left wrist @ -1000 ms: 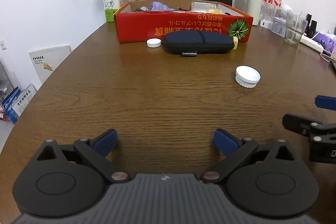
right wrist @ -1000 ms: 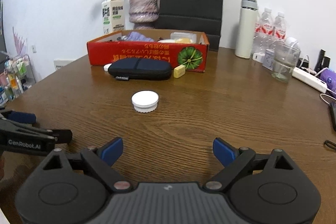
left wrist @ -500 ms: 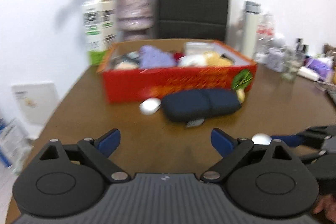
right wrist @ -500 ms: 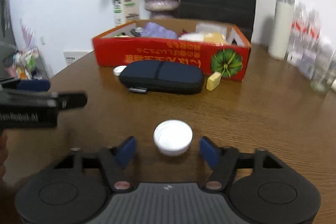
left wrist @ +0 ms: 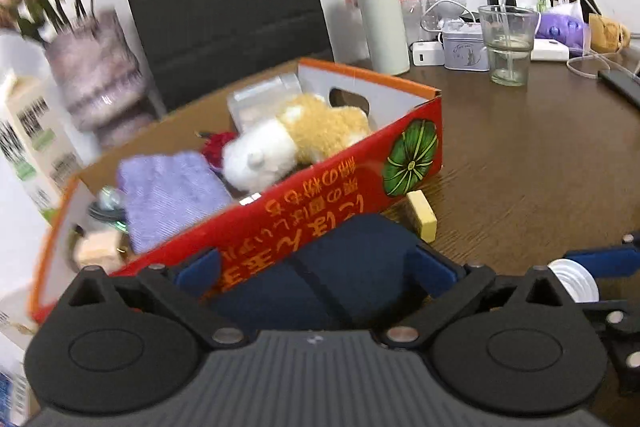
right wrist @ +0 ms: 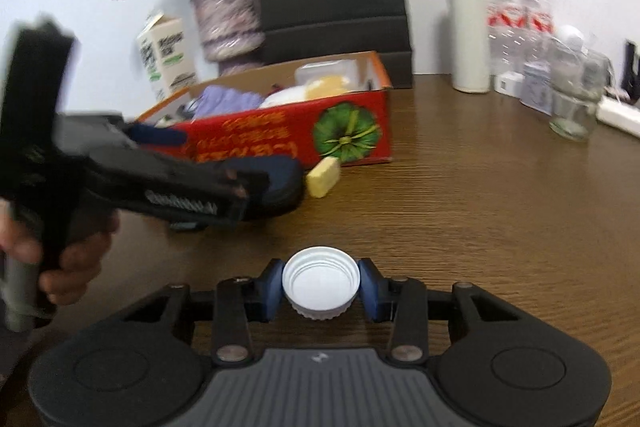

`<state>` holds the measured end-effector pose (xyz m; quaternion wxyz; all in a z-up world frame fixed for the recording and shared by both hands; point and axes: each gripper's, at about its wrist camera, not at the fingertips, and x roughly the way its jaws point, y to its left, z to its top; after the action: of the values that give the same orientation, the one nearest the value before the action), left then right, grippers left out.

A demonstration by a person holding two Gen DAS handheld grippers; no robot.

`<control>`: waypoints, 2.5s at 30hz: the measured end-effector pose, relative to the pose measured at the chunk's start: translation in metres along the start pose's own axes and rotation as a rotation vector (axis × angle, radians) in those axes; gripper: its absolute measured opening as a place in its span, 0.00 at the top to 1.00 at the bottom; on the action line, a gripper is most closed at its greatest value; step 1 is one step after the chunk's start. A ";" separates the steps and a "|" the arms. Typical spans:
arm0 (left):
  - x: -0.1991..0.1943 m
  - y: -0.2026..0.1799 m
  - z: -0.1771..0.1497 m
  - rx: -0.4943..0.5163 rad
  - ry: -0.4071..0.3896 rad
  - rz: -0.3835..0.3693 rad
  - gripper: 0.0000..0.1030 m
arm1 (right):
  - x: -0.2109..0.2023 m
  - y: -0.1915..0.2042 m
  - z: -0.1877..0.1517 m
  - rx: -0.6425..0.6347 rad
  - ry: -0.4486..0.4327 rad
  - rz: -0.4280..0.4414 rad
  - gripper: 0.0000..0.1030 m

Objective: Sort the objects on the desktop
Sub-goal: 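Grasp the navy pencil case with the left gripper while the right gripper grasps the white round lid, then carry the pencil case and lid into the cardboard box and release them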

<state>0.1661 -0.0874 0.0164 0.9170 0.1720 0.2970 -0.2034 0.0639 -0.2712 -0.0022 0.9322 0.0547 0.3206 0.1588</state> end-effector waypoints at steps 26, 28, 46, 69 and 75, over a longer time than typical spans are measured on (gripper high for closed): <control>-0.145 -0.061 -0.077 -0.311 0.072 0.107 0.33 | -0.029 -0.011 -0.012 0.038 -0.067 -0.009 0.62; -0.161 -0.059 -0.078 -0.331 0.051 0.134 0.34 | -0.032 -0.008 -0.014 0.028 -0.077 0.001 0.62; -0.186 -0.038 -0.117 -0.308 0.059 0.099 0.13 | -0.070 -0.007 -0.046 0.036 -0.112 0.046 0.62; -0.181 -0.059 -0.070 -0.256 -0.011 0.246 0.41 | -0.074 -0.004 -0.046 0.023 -0.123 0.073 0.62; -0.186 -0.027 -0.040 -0.271 -0.073 0.263 0.41 | -0.085 -0.002 -0.026 0.010 -0.156 0.086 0.62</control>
<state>-0.0037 -0.0432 0.0950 0.9605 0.0767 0.2635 -0.0460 -0.0145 -0.3008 0.0264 0.9464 0.0852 0.2450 0.1925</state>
